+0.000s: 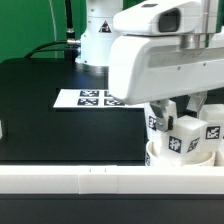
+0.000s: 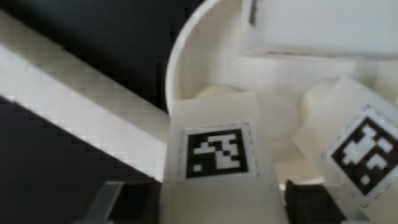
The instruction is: Assemble stool
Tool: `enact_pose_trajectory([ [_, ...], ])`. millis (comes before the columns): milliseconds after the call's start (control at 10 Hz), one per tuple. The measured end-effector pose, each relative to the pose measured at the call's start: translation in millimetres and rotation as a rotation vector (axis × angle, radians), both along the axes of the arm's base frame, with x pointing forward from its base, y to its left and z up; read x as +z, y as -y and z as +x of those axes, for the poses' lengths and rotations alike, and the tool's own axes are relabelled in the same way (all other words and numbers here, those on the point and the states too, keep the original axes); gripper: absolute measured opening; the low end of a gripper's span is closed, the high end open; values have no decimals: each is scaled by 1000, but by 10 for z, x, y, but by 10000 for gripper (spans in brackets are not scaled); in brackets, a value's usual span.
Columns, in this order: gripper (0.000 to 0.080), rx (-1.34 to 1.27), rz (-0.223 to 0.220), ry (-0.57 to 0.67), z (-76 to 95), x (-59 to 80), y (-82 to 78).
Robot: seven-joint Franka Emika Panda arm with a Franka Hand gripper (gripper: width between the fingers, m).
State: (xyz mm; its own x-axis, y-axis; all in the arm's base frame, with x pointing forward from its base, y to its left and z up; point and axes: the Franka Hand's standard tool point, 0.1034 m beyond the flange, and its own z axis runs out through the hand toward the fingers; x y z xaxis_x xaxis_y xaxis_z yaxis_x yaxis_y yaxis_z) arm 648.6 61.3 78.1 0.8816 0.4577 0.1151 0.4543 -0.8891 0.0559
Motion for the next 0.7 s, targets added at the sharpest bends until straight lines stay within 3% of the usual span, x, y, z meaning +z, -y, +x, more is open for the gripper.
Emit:
enact_pose_trajectory([
  [700,343,-624,116,73,22,6,-38],
])
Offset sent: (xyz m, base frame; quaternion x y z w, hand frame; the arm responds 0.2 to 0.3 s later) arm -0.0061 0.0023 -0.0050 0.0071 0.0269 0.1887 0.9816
